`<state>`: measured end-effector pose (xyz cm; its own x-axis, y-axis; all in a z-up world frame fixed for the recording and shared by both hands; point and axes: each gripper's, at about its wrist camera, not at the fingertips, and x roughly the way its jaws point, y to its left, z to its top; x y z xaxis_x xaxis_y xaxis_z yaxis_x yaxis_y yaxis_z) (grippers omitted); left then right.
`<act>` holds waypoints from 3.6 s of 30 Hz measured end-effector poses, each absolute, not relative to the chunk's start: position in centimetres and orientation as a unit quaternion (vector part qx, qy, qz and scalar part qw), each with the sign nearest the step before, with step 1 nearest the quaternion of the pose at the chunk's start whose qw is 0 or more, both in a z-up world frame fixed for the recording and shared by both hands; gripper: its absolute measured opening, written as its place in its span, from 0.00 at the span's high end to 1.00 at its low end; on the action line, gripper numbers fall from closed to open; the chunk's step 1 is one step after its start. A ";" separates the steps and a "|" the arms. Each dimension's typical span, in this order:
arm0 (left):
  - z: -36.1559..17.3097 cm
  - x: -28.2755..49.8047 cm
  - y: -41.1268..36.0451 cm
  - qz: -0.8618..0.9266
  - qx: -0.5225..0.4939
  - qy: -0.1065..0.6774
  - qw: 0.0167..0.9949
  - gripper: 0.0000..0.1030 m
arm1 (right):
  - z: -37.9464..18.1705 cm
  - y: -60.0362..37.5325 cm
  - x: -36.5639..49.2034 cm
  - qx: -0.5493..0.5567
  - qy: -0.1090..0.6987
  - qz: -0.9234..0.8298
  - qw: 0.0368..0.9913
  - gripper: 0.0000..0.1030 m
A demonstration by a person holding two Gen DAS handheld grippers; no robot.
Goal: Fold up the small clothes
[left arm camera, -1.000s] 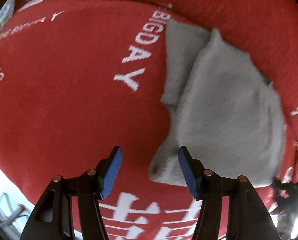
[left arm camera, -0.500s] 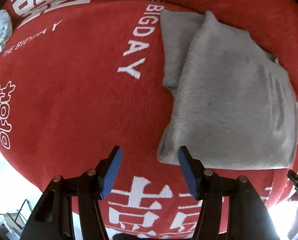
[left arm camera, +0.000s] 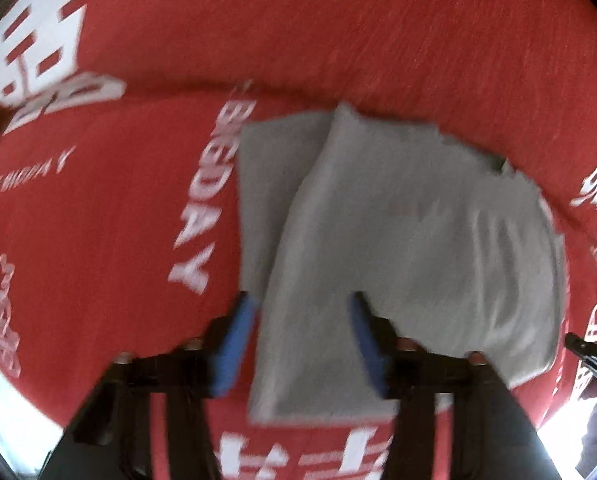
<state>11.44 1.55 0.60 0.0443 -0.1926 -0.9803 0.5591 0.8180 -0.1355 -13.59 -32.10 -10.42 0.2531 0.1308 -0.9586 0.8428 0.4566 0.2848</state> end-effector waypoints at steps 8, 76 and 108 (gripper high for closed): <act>-2.4 15.3 -2.3 -0.272 0.118 0.644 0.705 0.56 | -11.7 -33.6 -8.5 0.424 0.551 -0.246 0.675 0.92; -2.4 10.4 7.1 -0.246 0.206 0.675 0.664 0.00 | -11.0 -17.1 -6.7 0.517 0.545 -0.141 0.645 0.19; -6.3 21.0 8.7 -0.378 -0.043 0.734 0.563 0.00 | -19.6 -9.6 -3.0 0.788 0.277 -0.083 0.543 0.24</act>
